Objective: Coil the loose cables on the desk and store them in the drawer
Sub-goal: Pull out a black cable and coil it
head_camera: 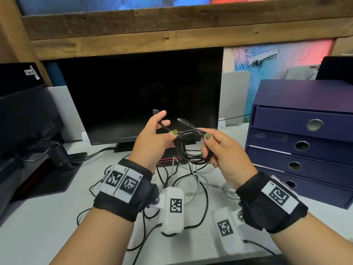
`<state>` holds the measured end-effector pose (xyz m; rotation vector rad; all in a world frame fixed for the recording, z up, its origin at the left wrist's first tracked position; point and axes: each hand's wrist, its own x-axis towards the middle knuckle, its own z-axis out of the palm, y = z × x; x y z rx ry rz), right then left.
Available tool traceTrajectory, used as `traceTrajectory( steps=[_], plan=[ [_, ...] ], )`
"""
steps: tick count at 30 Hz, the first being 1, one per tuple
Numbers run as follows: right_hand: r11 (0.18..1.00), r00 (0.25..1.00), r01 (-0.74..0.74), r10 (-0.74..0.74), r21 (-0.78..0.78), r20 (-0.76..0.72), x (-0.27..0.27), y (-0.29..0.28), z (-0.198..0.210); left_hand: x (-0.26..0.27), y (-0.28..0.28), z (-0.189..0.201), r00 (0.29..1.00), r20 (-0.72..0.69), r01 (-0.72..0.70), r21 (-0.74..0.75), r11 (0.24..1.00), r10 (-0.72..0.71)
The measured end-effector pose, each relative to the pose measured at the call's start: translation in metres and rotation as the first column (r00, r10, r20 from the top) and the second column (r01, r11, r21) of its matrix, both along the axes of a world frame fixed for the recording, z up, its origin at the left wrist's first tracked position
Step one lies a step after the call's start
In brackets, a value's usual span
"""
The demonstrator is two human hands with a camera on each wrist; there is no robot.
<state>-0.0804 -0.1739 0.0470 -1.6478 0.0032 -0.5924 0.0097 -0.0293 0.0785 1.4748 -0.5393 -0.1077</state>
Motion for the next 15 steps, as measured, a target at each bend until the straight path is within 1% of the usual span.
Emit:
traceTrajectory(
  steps=[3,5,6,9,12,15],
  plan=[
    [1.000,0.999,-0.030,0.030,0.002,0.033,0.001,-0.003,0.001,-0.002,-0.004,0.003,0.997,-0.010,0.071,0.016,0.997,-0.071],
    [0.999,0.997,-0.050,0.050,-0.006,0.057,0.001,-0.004,0.006,-0.004,-0.007,0.003,0.992,-0.009,0.126,-0.012,0.992,-0.126],
    [0.998,0.996,-0.062,0.062,-0.007,0.067,0.001,-0.004,0.008,-0.004,-0.008,0.003,0.992,-0.006,0.122,-0.044,0.992,-0.123],
    [0.993,0.989,-0.112,0.114,-0.018,0.090,0.000,-0.003,0.016,-0.005,-0.013,0.002,0.999,-0.037,0.004,-0.161,0.987,-0.010],
    [0.992,0.989,-0.117,0.122,-0.056,0.083,-0.002,-0.002,0.021,-0.009,-0.020,0.001,0.991,-0.091,-0.117,-0.214,0.970,0.099],
    [0.990,0.991,-0.110,0.116,-0.085,0.070,-0.001,-0.003,0.022,-0.016,-0.020,-0.002,0.994,-0.051,-0.108,-0.192,0.975,0.100]
  ],
)
